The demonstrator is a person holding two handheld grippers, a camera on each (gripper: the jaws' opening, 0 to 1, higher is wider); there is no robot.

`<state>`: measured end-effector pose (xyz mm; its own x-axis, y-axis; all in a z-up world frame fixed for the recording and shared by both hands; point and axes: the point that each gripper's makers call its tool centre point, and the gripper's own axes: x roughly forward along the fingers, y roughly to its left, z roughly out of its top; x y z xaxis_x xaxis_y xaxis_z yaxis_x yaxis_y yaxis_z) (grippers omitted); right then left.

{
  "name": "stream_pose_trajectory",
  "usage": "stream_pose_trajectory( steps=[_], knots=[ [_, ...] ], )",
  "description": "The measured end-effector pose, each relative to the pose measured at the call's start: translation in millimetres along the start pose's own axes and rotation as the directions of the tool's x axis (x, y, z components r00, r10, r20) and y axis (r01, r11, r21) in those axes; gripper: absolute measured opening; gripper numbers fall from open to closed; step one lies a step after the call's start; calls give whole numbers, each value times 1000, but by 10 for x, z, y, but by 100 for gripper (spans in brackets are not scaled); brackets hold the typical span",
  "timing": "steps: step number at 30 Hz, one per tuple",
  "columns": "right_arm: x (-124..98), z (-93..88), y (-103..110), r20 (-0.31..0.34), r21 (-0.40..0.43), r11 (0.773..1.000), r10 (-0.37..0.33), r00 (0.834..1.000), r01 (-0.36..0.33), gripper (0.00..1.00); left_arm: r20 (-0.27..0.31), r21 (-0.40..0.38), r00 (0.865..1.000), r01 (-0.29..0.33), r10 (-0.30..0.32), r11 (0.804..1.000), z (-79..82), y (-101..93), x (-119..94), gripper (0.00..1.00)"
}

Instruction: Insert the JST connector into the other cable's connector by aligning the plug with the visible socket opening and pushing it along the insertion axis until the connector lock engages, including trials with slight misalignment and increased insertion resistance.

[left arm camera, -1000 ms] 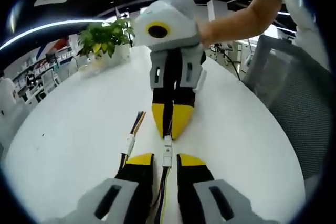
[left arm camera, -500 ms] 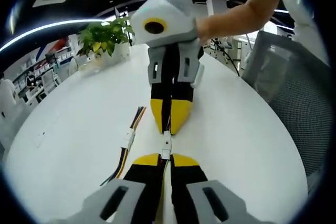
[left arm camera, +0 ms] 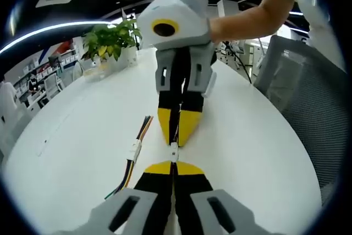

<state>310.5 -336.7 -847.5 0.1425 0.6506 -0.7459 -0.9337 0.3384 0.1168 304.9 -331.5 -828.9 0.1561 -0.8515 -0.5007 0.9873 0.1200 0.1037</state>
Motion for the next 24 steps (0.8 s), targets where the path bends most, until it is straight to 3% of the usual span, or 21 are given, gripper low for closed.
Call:
stream_pose_trajectory(
  steps=[2, 5, 11, 24],
  knots=[
    [8, 18, 9, 6, -6, 1000, 5, 1000, -5, 3, -66, 33, 997, -28, 30, 999, -107, 77, -2, 0],
    [37, -37, 13, -20, -42, 999, -3, 1000, 2, 3, -46, 26, 999, -25, 27, 999, -94, 83, 8, 0],
    [24, -31, -4, -9, -35, 999, 4, 1000, -4, 3, -86, 11, 996, -19, 20, 1000, -215, 71, -50, 2],
    [65, -17, 4, 36, 0, 1000, 17, 999, -17, 3, -46, -27, 999, -15, 14, 1000, -183, 53, -4, 0]
  ],
)
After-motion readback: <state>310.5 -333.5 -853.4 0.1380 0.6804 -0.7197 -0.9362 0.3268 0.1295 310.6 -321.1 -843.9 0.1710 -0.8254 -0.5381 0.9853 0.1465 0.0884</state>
